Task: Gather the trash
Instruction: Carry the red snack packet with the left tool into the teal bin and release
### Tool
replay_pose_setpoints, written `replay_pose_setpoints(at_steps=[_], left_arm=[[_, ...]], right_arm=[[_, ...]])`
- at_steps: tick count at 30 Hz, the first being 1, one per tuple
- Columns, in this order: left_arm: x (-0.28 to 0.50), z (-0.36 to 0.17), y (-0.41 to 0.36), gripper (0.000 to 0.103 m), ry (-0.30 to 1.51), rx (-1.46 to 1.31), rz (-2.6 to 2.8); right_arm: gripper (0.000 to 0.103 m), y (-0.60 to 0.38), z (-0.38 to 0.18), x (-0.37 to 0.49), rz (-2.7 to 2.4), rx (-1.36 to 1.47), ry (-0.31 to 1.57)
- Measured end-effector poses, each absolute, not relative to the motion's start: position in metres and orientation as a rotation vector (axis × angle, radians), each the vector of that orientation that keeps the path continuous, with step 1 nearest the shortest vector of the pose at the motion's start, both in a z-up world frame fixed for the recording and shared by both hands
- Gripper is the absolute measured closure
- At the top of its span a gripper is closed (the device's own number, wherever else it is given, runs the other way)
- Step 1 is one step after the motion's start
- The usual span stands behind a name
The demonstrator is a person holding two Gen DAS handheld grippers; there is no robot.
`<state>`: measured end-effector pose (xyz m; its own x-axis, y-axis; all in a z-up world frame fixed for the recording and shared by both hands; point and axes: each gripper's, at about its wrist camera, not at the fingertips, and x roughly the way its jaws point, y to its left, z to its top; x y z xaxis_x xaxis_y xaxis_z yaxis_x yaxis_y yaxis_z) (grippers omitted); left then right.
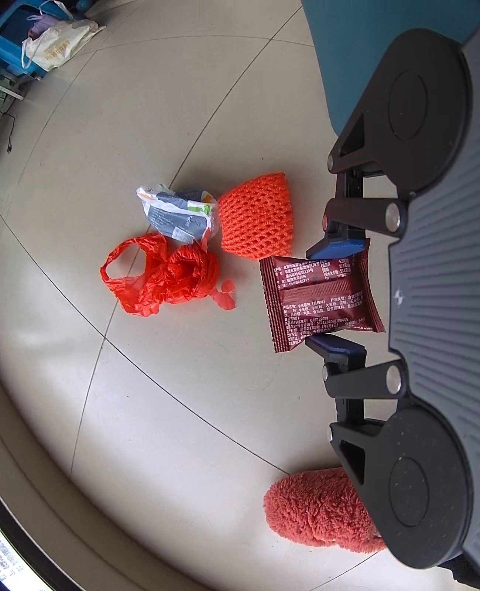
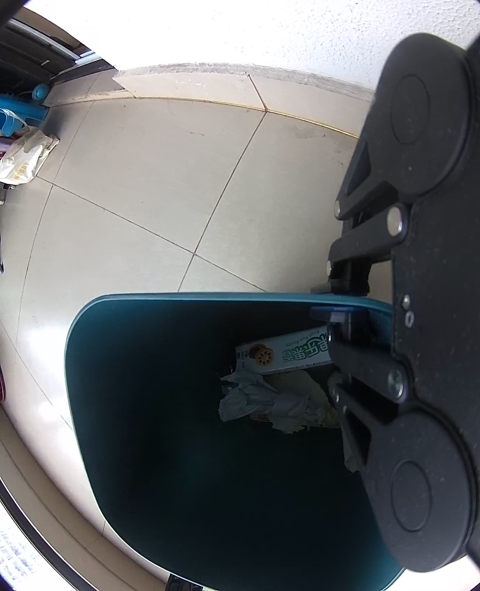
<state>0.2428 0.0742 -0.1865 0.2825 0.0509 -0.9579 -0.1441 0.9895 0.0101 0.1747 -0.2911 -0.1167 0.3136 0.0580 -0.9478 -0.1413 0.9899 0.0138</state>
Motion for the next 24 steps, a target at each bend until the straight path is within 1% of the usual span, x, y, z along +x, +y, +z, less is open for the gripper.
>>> replay_pose_setpoints(at_steps=[7,16,24], left_arm=[[0.225,-0.13,0.046,0.061,1.226,-0.035,0.06],[0.195,-0.062,-0.02,0.061,1.14,0.077,-0.077],[0.171,-0.025,-0.075,0.061,1.087,0.136,-0.204]], right_arm=[[0.099,-0.291,-0.116,0.172,0.133,-0.083,1.239],[0.099,-0.292,-0.115,0.174,0.133,-0.073,1.237],[0.099,-0.288,-0.116,0.171,0.142,-0.092,1.232]])
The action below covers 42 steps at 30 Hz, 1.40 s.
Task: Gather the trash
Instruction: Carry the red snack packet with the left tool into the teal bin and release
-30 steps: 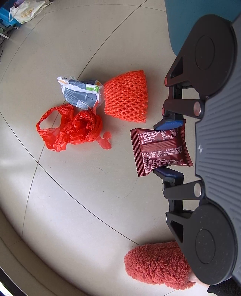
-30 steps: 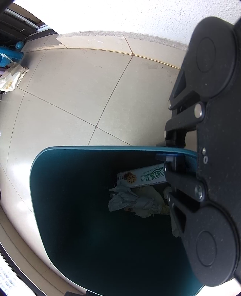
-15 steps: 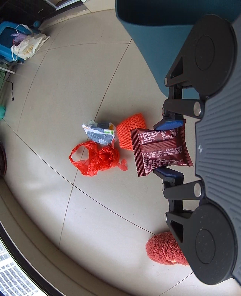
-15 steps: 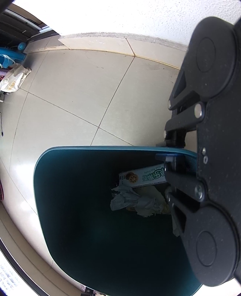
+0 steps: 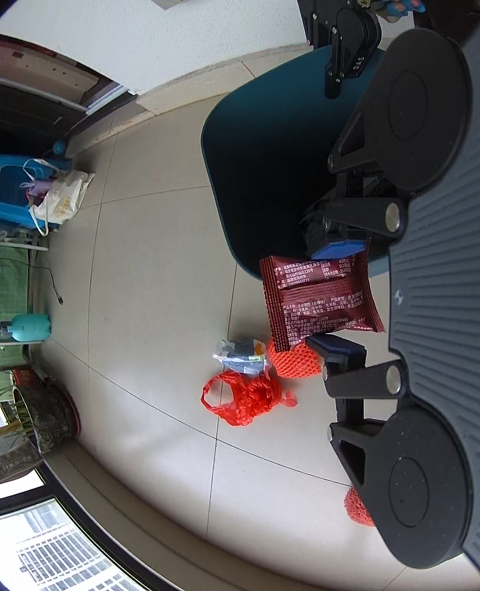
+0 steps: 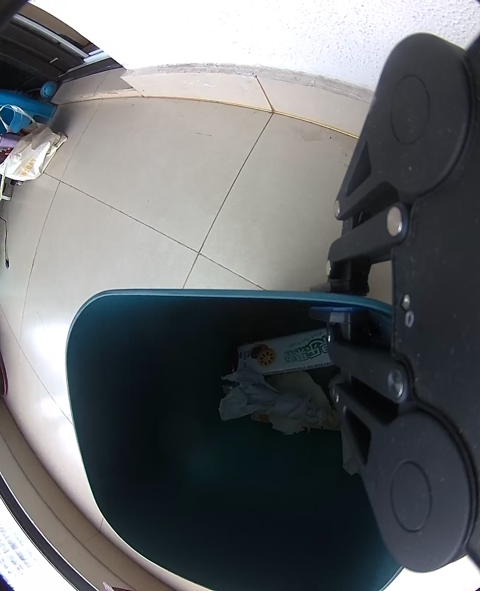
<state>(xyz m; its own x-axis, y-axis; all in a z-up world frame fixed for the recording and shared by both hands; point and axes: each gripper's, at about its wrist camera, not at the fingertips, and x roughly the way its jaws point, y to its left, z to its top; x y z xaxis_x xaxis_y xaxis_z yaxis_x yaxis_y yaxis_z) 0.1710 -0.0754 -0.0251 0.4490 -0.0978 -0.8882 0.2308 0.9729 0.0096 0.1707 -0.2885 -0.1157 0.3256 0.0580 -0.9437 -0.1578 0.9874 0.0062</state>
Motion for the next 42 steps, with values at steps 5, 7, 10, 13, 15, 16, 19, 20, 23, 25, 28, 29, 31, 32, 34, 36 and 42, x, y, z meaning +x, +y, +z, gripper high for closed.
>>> replay_pose_setpoints(at_steps=[5,7,10,13,15,16,19,20,23,25,28,29,31,32,34,36,42], left_arm=[[0.165,-0.024,-0.114,0.061,1.083,0.203,-0.311],[0.167,-0.031,-0.128,0.061,1.088,0.224,-0.347],[0.174,-0.051,-0.149,0.061,1.116,0.243,-0.394],[0.183,-0.078,-0.173,0.061,1.17,0.263,-0.422],[0.187,-0.094,-0.187,0.061,1.195,0.288,-0.427],[0.189,-0.101,-0.192,0.061,1.206,0.298,-0.424],[0.193,-0.123,-0.21,0.061,1.242,0.327,-0.425],[0.196,-0.132,-0.214,0.061,1.259,0.342,-0.416],[0.202,-0.156,-0.226,0.061,1.299,0.402,-0.382],[0.207,-0.168,-0.23,0.061,1.33,0.413,-0.38],[0.215,-0.182,-0.233,0.061,1.358,0.412,-0.369],[0.217,-0.186,-0.233,0.061,1.366,0.41,-0.37],[0.219,-0.193,-0.234,0.061,1.389,0.408,-0.367],[0.22,-0.196,-0.234,0.06,1.397,0.405,-0.368],[0.222,-0.198,-0.224,0.06,1.408,0.404,-0.365],[0.22,-0.201,-0.223,0.06,1.417,0.399,-0.363],[0.226,-0.201,-0.221,0.053,1.423,0.375,-0.346]], right_arm=[[0.099,-0.289,-0.115,0.173,0.139,-0.085,1.235],[0.099,-0.289,-0.114,0.173,0.139,-0.088,1.233],[0.098,-0.291,-0.113,0.172,0.145,-0.077,1.231],[0.098,-0.294,-0.112,0.173,0.147,-0.062,1.231],[0.098,-0.294,-0.112,0.171,0.153,-0.071,1.226],[0.098,-0.295,-0.112,0.171,0.153,-0.068,1.226],[0.098,-0.296,-0.111,0.171,0.154,-0.057,1.225],[0.098,-0.297,-0.111,0.172,0.155,-0.056,1.226],[0.098,-0.298,-0.111,0.173,0.157,-0.05,1.231],[0.098,-0.298,-0.112,0.174,0.161,-0.057,1.236],[0.098,-0.297,-0.114,0.174,0.168,-0.077,1.242],[0.098,-0.296,-0.115,0.173,0.169,-0.085,1.242],[0.097,-0.296,-0.116,0.173,0.172,-0.092,1.242],[0.097,-0.295,-0.116,0.173,0.173,-0.09,1.243],[0.097,-0.296,-0.116,0.174,0.172,-0.082,1.245],[0.097,-0.298,-0.116,0.176,0.171,-0.068,1.251],[0.097,-0.306,-0.111,0.176,0.178,-0.05,1.244]])
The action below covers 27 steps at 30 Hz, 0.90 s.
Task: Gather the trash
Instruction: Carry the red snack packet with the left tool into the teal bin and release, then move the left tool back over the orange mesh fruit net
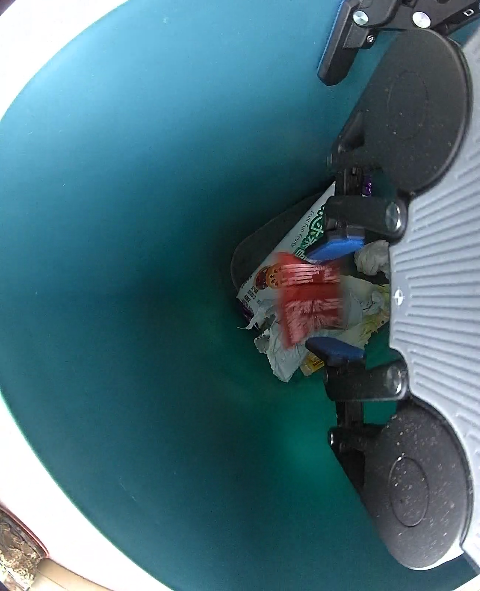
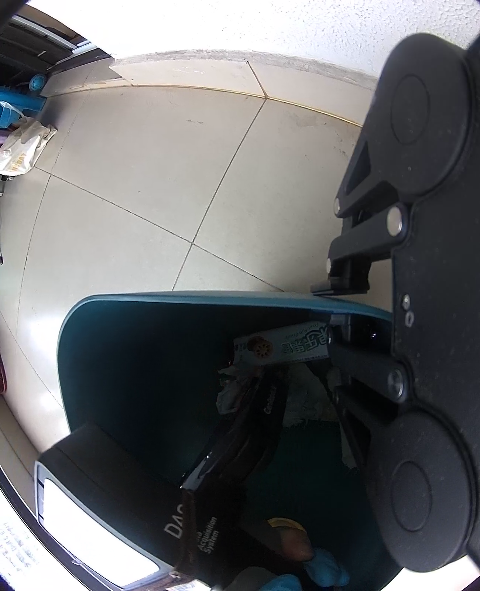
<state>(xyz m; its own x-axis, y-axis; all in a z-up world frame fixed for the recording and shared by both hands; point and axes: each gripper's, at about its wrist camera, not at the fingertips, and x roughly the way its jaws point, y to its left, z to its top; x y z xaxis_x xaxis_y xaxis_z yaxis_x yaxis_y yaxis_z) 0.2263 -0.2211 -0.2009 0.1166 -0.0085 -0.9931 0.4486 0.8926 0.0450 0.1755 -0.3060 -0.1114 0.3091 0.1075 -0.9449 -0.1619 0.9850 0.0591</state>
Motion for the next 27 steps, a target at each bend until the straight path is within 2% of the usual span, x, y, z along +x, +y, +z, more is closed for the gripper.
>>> replay_pose_setpoints(at_steps=[2,15,27], left_arm=[[0.227,-0.198,-0.219,0.041,1.407,0.361,-0.343],[0.209,-0.136,-0.207,0.041,1.246,0.266,-0.413],[0.192,-0.078,-0.163,0.039,1.11,0.165,-0.436]], right_arm=[[0.097,-0.306,-0.111,0.175,0.181,-0.052,1.24],[0.097,-0.303,-0.095,0.169,0.16,-0.066,1.226],[0.097,-0.293,-0.096,0.174,0.128,-0.087,1.243]])
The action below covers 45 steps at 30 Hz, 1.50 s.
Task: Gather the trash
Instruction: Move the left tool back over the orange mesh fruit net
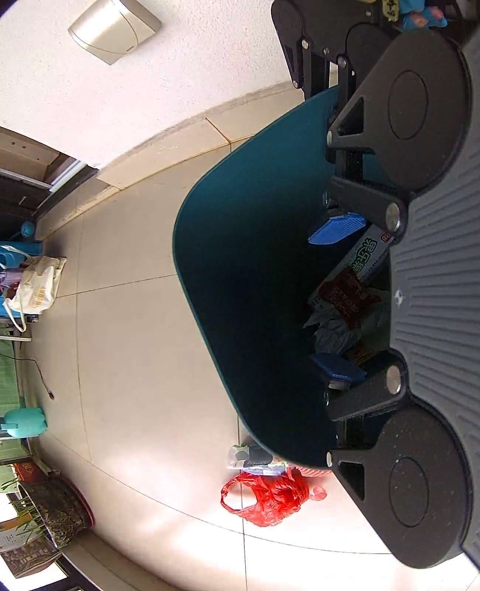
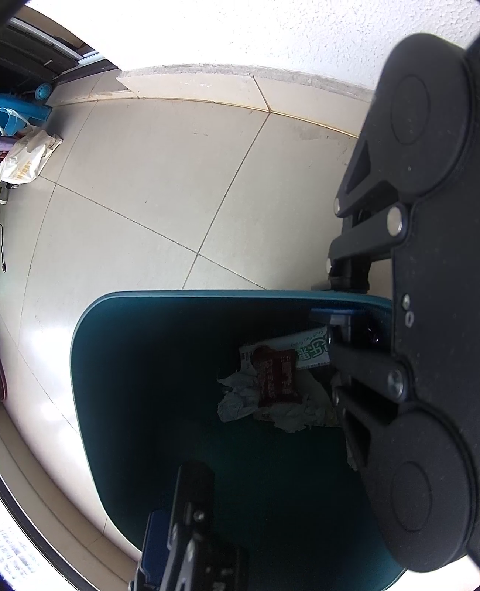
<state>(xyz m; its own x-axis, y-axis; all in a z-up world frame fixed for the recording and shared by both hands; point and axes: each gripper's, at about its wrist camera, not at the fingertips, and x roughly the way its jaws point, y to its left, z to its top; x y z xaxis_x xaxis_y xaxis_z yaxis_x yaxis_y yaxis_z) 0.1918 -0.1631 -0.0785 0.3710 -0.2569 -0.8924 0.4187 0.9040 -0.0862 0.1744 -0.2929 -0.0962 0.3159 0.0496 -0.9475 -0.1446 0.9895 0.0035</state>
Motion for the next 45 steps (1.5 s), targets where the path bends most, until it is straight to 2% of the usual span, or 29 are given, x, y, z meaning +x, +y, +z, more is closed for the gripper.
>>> replay_pose_setpoints(at_steps=[5,12,22,29,35,45], left_arm=[[0.187,-0.053,-0.135,0.033,1.039,0.129,-0.427],[0.193,-0.027,-0.082,0.032,0.969,0.047,-0.386],[0.227,-0.03,-0.001,0.028,0.902,-0.053,-0.227],[0.255,-0.072,0.028,0.028,0.921,0.022,-0.137],[0.286,-0.137,0.049,0.028,1.087,-0.077,-0.122],[0.312,-0.229,0.031,0.028,1.172,-0.094,-0.1]], right_arm=[[0.096,-0.29,-0.101,0.175,0.127,-0.098,1.247],[0.096,-0.29,-0.112,0.177,0.122,-0.09,1.259],[0.094,-0.293,-0.108,0.178,0.133,-0.091,1.266],[0.093,-0.294,-0.106,0.179,0.141,-0.086,1.273],[0.091,-0.294,-0.106,0.179,0.147,-0.089,1.272],[0.09,-0.303,-0.106,0.179,0.165,-0.064,1.278]])
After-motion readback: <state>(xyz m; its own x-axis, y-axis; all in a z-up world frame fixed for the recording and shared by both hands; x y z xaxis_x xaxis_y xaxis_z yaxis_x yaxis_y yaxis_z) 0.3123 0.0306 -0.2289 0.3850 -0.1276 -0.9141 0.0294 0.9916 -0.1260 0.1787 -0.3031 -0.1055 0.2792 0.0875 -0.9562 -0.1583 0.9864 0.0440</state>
